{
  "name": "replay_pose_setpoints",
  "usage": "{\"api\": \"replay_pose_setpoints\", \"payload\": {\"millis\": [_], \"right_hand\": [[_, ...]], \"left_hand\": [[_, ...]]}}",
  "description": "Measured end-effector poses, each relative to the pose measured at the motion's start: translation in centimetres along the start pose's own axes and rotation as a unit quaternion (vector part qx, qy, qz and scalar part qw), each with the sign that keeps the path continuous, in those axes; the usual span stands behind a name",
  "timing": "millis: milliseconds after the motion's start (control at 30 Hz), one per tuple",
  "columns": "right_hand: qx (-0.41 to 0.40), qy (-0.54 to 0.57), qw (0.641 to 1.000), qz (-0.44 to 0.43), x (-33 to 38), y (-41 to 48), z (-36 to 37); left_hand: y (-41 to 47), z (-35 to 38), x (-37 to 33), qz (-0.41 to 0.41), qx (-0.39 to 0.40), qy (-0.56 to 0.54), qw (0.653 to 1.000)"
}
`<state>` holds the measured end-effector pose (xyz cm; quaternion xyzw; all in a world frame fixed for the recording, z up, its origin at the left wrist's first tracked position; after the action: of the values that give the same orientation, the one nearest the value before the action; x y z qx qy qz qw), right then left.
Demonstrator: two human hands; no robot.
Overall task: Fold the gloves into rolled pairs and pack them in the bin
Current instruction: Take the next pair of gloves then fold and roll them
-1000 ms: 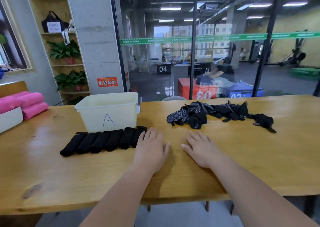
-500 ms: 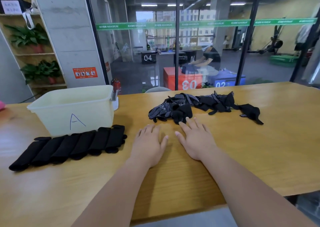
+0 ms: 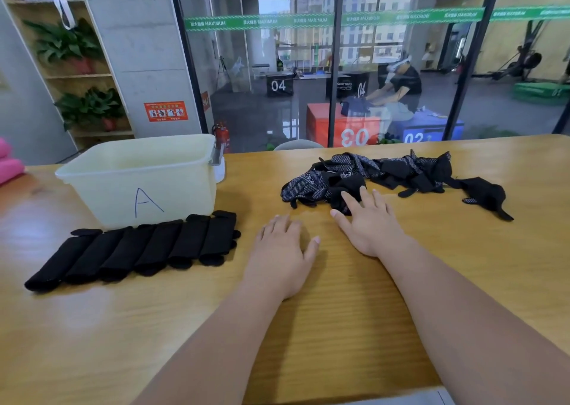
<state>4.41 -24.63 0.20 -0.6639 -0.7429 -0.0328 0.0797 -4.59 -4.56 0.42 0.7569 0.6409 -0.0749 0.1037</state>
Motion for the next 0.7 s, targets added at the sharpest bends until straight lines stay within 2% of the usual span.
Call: {"api": "replay_pose_setpoints", "payload": {"millis": [133, 300, 500, 567, 700], "right_hand": [[-0.03, 0.003, 0.999, -0.018, 0.0, 0.0, 0.0], [-0.147, -0.016, 0.988, -0.052, 1.0, -1.8, -1.8], [-0.256, 0.073, 0.962, -0.054, -0.3, -3.0, -3.5], [-0.241, 0.103, 0.964, -0.037, -1.0, -2.7, -3.1], [-0.126, 0.163, 0.975, -0.077, -0.7, -2.0, -2.0]], "left_hand": [[0.0, 0.0, 0.0, 0.0, 0.003, -0.008, 1.0], [-0.1, -0.1, 0.0, -0.002, 0.004, -0.012, 1.0], [-0.2, -0.4, 0.1, 0.0, -0.005, -0.021, 1.0], [-0.2, -0.4, 0.2, 0.001, -0.008, -0.025, 1.0], [-0.2, -0.4, 0.2, 0.005, -0.017, -0.031, 0.999]]}}
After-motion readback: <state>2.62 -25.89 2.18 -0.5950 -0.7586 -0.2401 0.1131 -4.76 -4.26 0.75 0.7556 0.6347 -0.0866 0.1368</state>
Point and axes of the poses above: each hand's wrist, its own y-axis towards the middle knuckle, its own z-axis out of the palm, x = y × z, the point moved 6 cm from there along y, towards the middle knuckle, and after that the axes turned 11 degrees about x, right-handed, at the moved point
